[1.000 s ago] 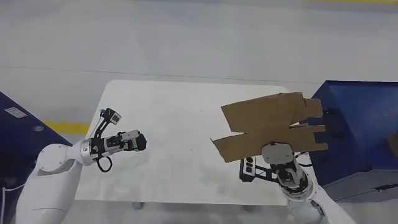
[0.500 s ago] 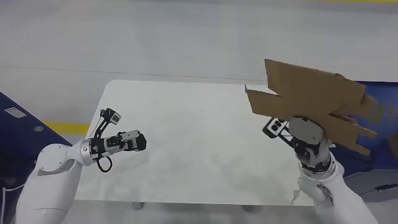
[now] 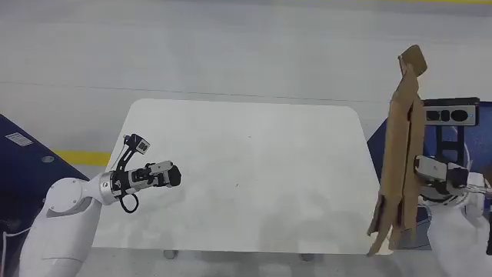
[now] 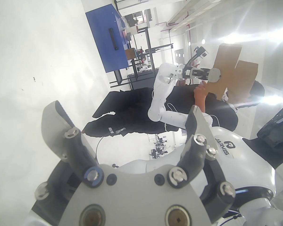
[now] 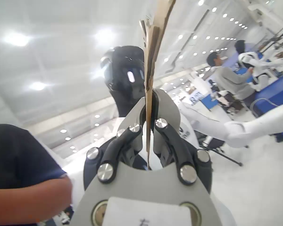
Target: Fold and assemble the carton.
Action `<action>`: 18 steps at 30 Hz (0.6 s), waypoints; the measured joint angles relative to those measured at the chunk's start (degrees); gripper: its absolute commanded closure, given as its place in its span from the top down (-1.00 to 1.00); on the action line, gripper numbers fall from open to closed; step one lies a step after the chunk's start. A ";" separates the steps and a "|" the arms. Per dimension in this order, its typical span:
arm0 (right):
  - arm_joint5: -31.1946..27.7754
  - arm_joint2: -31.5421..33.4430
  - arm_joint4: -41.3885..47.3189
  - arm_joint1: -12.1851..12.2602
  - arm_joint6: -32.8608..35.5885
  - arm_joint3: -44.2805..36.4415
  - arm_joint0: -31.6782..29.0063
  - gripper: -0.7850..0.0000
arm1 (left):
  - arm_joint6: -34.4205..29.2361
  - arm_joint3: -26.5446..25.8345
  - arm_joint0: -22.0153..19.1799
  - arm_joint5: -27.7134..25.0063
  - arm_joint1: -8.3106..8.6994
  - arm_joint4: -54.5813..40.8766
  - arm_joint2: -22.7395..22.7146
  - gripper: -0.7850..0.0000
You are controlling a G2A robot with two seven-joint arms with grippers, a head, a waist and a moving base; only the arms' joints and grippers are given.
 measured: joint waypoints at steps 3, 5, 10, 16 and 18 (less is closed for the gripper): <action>-3.01 -1.45 -6.29 -0.22 0.63 0.68 -1.64 -1.00 | 0.00 0.00 0.00 0.00 0.00 0.00 0.00 1.00; -4.07 -3.03 -9.79 -0.40 0.89 2.19 -2.32 -1.00 | 0.00 0.00 0.00 0.00 0.00 0.00 0.00 1.00; -6.81 -7.26 -14.69 -0.97 1.17 6.60 -2.83 -1.00 | 0.00 0.00 0.00 0.00 0.00 0.00 0.00 1.00; -6.98 -8.00 -12.47 -1.23 0.30 7.70 -2.61 -1.00 | 0.00 0.00 0.00 0.00 0.00 0.00 0.00 1.00; -6.97 -8.00 -12.52 -1.23 0.31 7.69 -2.61 -1.00 | 0.00 0.00 0.00 0.00 0.00 0.00 0.00 1.00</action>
